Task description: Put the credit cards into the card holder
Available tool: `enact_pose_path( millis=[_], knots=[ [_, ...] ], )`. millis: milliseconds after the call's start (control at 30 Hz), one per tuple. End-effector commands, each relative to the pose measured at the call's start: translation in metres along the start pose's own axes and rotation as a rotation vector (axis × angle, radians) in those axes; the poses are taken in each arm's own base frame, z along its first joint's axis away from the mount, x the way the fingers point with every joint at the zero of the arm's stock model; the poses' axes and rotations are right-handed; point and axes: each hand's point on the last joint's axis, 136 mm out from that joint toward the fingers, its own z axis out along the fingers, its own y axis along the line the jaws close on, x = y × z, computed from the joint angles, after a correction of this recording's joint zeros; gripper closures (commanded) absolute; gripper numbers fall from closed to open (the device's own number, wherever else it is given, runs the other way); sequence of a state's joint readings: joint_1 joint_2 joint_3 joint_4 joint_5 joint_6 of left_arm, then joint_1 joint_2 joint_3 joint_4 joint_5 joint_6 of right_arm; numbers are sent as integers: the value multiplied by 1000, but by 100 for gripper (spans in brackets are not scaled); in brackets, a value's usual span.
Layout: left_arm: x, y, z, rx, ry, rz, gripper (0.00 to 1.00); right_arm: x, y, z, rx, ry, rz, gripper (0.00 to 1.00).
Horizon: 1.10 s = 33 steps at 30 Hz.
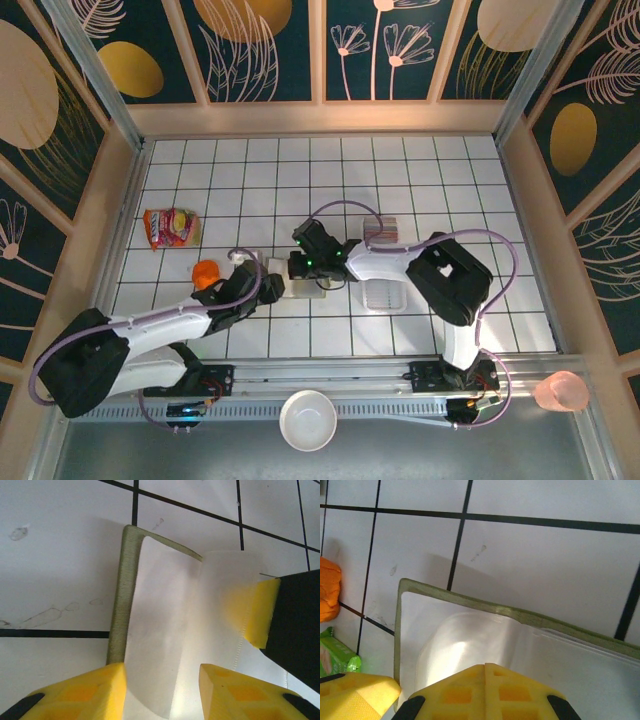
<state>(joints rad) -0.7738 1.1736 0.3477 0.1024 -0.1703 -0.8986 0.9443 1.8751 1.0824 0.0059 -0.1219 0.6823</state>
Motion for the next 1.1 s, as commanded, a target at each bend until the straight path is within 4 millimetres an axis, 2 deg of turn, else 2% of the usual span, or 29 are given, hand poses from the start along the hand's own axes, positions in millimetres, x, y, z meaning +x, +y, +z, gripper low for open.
enact_pose_path(
  millis=[0, 200, 400, 567, 767, 1067],
  knots=[
    [-4, 15, -6, -53, -35, -26, 58, -11, 19, 3, -63, -19, -14, 100],
    [-24, 15, -30, -25, -143, -59, 59, -11, 27, 12, -96, -7, -13, 100],
    [-31, -1, -45, 72, -163, -69, 70, -10, 32, 20, -114, 12, -12, 100],
    [-22, -13, -38, 124, -101, -78, 81, -9, 30, 24, -109, 19, -6, 100],
    [-19, -14, -21, 156, -22, -119, 94, -5, 24, 25, -92, 25, 5, 100],
    [-26, -20, -8, 216, 32, -177, 100, -3, 22, 26, -95, 25, 13, 100]
  ],
)
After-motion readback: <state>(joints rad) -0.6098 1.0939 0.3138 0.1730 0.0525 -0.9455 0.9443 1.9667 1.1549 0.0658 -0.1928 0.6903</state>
